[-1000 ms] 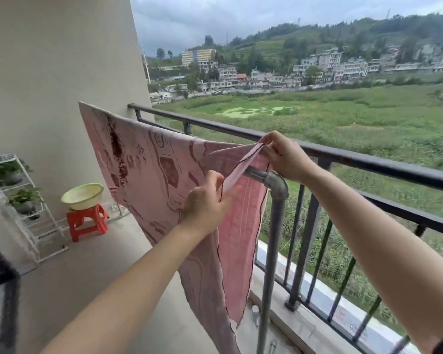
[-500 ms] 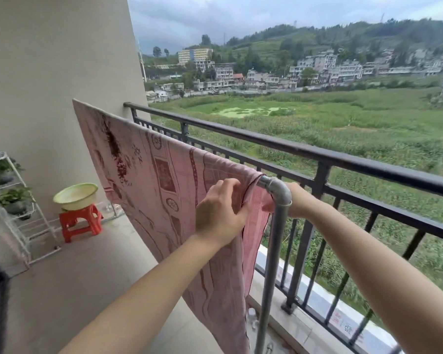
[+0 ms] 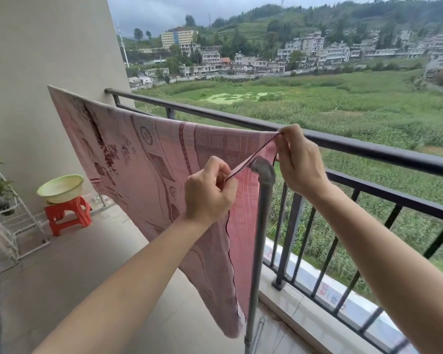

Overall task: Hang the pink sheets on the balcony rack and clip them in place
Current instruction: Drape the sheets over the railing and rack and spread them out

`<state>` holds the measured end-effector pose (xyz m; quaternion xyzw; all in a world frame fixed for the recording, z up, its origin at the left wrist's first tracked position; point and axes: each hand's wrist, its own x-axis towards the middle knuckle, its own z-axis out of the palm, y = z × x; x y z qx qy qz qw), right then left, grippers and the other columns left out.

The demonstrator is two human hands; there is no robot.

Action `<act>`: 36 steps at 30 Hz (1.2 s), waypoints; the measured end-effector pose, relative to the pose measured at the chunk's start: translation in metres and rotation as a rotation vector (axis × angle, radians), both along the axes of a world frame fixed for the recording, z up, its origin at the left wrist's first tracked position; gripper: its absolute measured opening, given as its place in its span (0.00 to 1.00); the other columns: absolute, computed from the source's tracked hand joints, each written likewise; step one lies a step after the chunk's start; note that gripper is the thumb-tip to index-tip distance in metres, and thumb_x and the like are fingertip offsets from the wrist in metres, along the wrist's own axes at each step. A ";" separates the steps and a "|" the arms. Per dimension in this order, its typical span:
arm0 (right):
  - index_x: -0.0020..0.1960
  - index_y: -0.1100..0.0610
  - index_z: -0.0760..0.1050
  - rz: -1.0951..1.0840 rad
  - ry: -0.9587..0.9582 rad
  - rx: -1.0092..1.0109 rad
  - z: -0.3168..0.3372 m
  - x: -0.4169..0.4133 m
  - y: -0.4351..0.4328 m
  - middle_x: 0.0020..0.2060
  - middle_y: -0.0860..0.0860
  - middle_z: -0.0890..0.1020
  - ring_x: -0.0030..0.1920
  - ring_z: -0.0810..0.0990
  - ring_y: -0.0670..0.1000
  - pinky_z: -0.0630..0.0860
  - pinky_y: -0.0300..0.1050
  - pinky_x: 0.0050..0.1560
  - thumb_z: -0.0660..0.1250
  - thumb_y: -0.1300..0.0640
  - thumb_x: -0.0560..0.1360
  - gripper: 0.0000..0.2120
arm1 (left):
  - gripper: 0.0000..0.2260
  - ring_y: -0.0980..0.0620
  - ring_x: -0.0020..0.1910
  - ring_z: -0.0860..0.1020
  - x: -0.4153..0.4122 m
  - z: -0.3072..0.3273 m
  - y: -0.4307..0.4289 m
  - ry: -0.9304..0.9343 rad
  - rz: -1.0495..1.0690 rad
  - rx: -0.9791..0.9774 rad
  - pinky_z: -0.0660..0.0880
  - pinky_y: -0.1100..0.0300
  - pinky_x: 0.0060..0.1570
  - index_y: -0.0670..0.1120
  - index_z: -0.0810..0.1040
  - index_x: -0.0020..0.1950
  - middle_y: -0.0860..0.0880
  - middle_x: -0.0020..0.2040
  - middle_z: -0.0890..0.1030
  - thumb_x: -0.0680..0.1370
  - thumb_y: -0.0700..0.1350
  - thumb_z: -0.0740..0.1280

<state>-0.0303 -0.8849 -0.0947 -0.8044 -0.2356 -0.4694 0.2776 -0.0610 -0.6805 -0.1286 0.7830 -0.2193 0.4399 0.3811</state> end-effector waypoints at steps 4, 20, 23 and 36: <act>0.56 0.60 0.67 -0.037 0.116 -0.017 -0.039 -0.004 -0.016 0.33 0.52 0.80 0.28 0.79 0.56 0.75 0.53 0.26 0.52 0.49 0.84 0.14 | 0.09 0.58 0.24 0.70 -0.002 -0.014 -0.004 0.037 0.058 0.181 0.68 0.65 0.28 0.46 0.75 0.45 0.57 0.27 0.72 0.72 0.51 0.68; 0.51 0.59 0.73 -0.157 0.147 0.067 -0.075 -0.039 -0.016 0.43 0.53 0.79 0.34 0.77 0.56 0.75 0.54 0.33 0.53 0.51 0.83 0.14 | 0.05 0.56 0.26 0.75 -0.020 -0.018 -0.035 -0.081 -0.042 0.173 0.73 0.58 0.26 0.44 0.76 0.39 0.54 0.29 0.77 0.74 0.42 0.69; 0.49 0.60 0.72 -0.186 0.120 0.133 -0.072 -0.042 -0.022 0.41 0.54 0.78 0.32 0.76 0.56 0.75 0.56 0.31 0.52 0.50 0.82 0.16 | 0.07 0.56 0.26 0.73 -0.025 -0.022 -0.036 -0.045 -0.013 0.187 0.72 0.60 0.25 0.45 0.74 0.40 0.55 0.29 0.76 0.72 0.45 0.71; 0.47 0.56 0.72 -0.282 0.269 -0.142 -0.087 -0.056 -0.030 0.38 0.51 0.81 0.32 0.79 0.56 0.74 0.48 0.31 0.55 0.48 0.84 0.14 | 0.04 0.53 0.31 0.80 -0.021 -0.010 -0.052 -0.035 -0.033 0.161 0.77 0.55 0.31 0.45 0.79 0.43 0.53 0.33 0.81 0.74 0.45 0.69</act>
